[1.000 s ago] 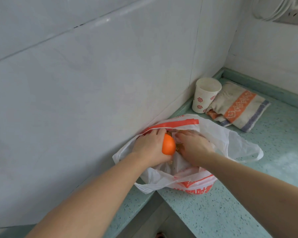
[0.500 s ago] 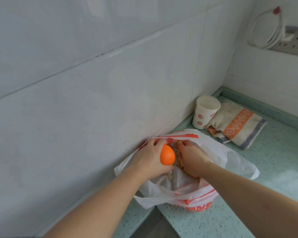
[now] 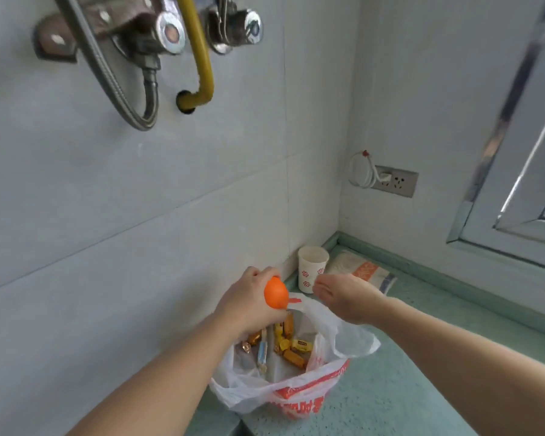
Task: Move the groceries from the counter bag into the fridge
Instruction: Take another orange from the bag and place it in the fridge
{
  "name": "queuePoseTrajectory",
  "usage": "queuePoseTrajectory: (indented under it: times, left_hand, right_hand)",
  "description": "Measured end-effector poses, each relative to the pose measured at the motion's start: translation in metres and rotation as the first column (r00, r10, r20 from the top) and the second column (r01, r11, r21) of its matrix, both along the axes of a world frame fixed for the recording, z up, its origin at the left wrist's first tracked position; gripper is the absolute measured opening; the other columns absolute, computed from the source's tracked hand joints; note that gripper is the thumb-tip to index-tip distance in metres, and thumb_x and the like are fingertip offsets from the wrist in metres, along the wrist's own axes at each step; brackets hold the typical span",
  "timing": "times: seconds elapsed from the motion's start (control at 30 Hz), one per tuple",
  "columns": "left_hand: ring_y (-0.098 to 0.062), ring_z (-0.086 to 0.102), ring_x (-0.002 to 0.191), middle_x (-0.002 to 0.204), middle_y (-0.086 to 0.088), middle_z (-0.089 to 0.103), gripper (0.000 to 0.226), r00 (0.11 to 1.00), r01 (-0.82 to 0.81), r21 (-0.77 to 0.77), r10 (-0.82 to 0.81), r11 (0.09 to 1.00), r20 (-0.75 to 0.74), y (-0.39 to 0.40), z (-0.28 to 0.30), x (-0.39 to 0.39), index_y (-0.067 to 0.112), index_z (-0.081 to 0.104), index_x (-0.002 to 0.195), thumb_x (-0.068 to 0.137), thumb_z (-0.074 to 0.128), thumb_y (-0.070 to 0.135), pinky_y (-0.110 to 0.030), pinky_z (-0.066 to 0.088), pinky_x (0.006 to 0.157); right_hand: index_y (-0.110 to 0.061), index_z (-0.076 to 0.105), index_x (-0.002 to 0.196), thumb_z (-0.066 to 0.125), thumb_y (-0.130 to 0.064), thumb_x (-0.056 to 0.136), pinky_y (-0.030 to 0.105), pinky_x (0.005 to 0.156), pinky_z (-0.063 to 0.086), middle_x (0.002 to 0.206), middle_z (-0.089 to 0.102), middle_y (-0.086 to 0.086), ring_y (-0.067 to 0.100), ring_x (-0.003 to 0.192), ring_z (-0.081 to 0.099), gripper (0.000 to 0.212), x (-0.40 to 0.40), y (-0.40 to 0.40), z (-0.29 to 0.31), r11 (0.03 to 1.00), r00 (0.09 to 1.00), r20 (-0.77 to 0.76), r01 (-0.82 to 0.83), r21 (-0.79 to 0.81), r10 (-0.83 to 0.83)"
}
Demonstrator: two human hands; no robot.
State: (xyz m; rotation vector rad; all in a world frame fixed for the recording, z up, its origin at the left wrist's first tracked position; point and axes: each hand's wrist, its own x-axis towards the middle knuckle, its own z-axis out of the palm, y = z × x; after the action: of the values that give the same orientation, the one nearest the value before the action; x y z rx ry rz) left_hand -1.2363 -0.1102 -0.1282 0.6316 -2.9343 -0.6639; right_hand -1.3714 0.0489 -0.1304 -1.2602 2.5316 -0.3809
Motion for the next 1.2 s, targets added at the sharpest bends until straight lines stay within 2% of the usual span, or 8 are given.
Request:
queuePoseTrajectory:
  times: [0.17,0.37,0.5,0.67,0.73,0.93,1.13,1.2]
  left_hand:
    - [-0.019,0.054,0.107,0.124,0.006,0.047,0.071,0.986,0.132,-0.052,-0.137,0.99,-0.099,0.035,0.047,-0.002,0.042,0.043,0.127,0.065,0.077,0.054,-0.035,0.051,0.088]
    - [-0.021,0.055,0.104,0.129,0.006,0.046,0.068,0.881,0.401,-0.117,-0.418,0.908,-0.222,0.094,0.082,-0.008,0.046,0.038,0.127,0.068,0.071,0.059,-0.038,0.053,0.086]
    - [-0.019,0.054,0.099,0.121,0.006,0.046,0.065,0.792,0.563,-0.129,-0.577,0.817,-0.198,0.125,0.091,-0.004,0.042,0.042,0.127,0.071,0.072,0.052,-0.031,0.048,0.078]
    - [-0.02,0.053,0.1,0.119,0.001,0.048,0.063,0.684,0.693,-0.028,-0.67,0.72,-0.287,0.185,0.093,0.007,0.038,0.046,0.127,0.072,0.074,0.054,-0.037,0.05,0.088]
    - [-0.02,0.054,0.102,0.121,0.001,0.049,0.063,0.624,0.751,-0.023,-0.72,0.66,-0.303,0.217,0.098,0.018,0.037,0.046,0.127,0.074,0.073,0.056,-0.038,0.05,0.09]
    - [-0.02,0.058,0.1,0.113,0.004,0.053,0.058,0.39,0.885,-0.085,-0.829,0.458,-0.4,0.322,0.132,0.055,0.038,0.05,0.121,0.072,0.072,0.059,-0.036,0.05,0.09]
    - [-0.019,0.057,0.099,0.117,0.004,0.054,0.065,0.134,0.964,-0.147,-0.885,0.22,-0.446,0.436,0.154,0.142,0.037,0.048,0.128,0.071,0.073,0.058,-0.034,0.049,0.088]
    - [-0.018,0.056,0.1,0.121,0.005,0.053,0.072,0.061,0.979,-0.144,-0.888,0.141,-0.455,0.473,0.158,0.183,0.039,0.042,0.133,0.071,0.073,0.057,-0.033,0.047,0.088]
  right_hand:
    - [-0.016,0.059,0.085,0.033,-0.048,0.099,0.036,0.065,0.043,0.081,0.062,0.001,0.022,0.074,0.056,0.044,0.017,0.062,0.061,0.978,0.986,-0.063,0.14,-0.153,-0.151]
    - [-0.013,0.056,0.081,0.029,-0.053,0.097,0.041,0.075,0.049,0.083,0.066,0.006,0.029,0.079,0.058,0.051,0.037,0.152,0.093,0.887,0.89,-0.165,0.374,-0.27,-0.425]
    - [-0.019,0.05,0.082,0.03,-0.052,0.098,0.037,0.075,0.045,0.085,0.059,0.001,0.024,0.081,0.051,0.042,0.083,0.203,0.09,0.86,0.825,-0.244,0.475,-0.188,-0.509]
    - [-0.023,0.045,0.073,0.027,-0.054,0.096,0.038,0.076,0.045,0.081,0.056,0.001,0.023,0.079,0.048,0.042,0.146,0.273,0.09,0.763,0.706,-0.29,0.611,-0.212,-0.646]
    - [-0.026,0.04,0.07,0.026,-0.056,0.096,0.036,0.076,0.043,0.081,0.055,0.0,0.02,0.078,0.046,0.041,0.176,0.302,0.096,0.724,0.652,-0.319,0.649,-0.236,-0.688]
    - [-0.022,0.045,0.072,0.023,-0.057,0.095,0.038,0.072,0.042,0.073,0.052,-0.005,0.019,0.073,0.05,0.048,0.281,0.387,0.141,0.608,0.506,-0.353,0.733,-0.304,-0.787]
    - [-0.029,0.044,0.07,0.017,-0.064,0.093,0.042,0.077,0.047,0.072,0.05,-0.01,0.017,0.074,0.053,0.05,0.431,0.471,0.159,0.387,0.268,-0.372,0.872,-0.299,-0.889]
    - [-0.026,0.044,0.071,0.022,-0.059,0.096,0.039,0.077,0.046,0.073,0.051,-0.006,0.019,0.077,0.054,0.047,0.49,0.493,0.164,0.295,0.195,-0.33,0.911,-0.287,-0.924]
